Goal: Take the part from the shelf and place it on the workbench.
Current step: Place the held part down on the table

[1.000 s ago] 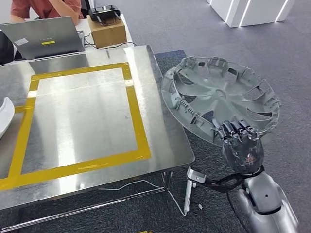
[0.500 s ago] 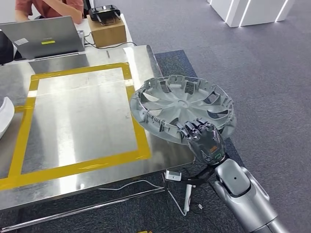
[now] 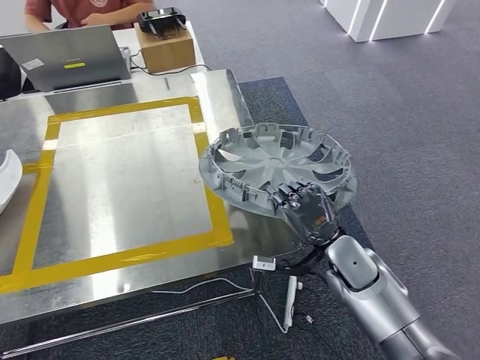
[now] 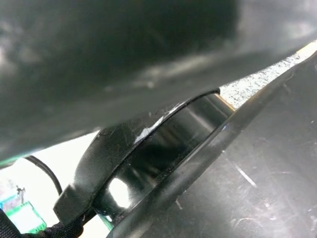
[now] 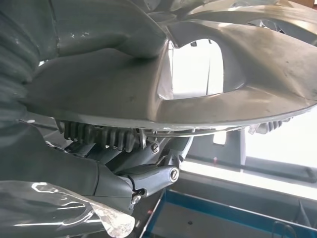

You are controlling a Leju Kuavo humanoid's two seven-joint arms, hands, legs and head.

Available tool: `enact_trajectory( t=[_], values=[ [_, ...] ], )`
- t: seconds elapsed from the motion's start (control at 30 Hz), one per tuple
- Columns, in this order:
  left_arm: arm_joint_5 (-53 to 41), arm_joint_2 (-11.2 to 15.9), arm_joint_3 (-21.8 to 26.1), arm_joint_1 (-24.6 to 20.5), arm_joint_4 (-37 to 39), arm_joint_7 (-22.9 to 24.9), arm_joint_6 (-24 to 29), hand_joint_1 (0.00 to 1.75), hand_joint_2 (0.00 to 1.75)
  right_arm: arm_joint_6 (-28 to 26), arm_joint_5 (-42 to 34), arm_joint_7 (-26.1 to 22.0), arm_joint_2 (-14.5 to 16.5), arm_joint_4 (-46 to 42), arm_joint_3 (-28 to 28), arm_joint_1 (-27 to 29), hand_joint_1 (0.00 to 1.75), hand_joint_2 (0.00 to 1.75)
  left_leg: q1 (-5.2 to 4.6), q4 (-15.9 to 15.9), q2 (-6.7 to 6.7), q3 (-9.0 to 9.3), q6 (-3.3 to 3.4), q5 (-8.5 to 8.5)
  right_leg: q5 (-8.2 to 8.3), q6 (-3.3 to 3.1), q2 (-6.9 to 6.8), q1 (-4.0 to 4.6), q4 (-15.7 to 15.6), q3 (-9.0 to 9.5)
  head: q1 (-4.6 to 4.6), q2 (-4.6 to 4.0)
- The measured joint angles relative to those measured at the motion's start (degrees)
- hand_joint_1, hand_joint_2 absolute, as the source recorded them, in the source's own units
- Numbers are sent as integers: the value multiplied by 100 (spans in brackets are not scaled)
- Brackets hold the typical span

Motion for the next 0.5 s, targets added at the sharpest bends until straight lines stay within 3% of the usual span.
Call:
enact_trajectory(
  t=[0.5],
  values=[
    [-191,49,-200,-15,0,104,-12,0,0,0,30,-60,398,860,110,-704,175,175,0,0,0,-4,-1,3,2,0,2,0,1,-3,-1,-1]
  ],
)
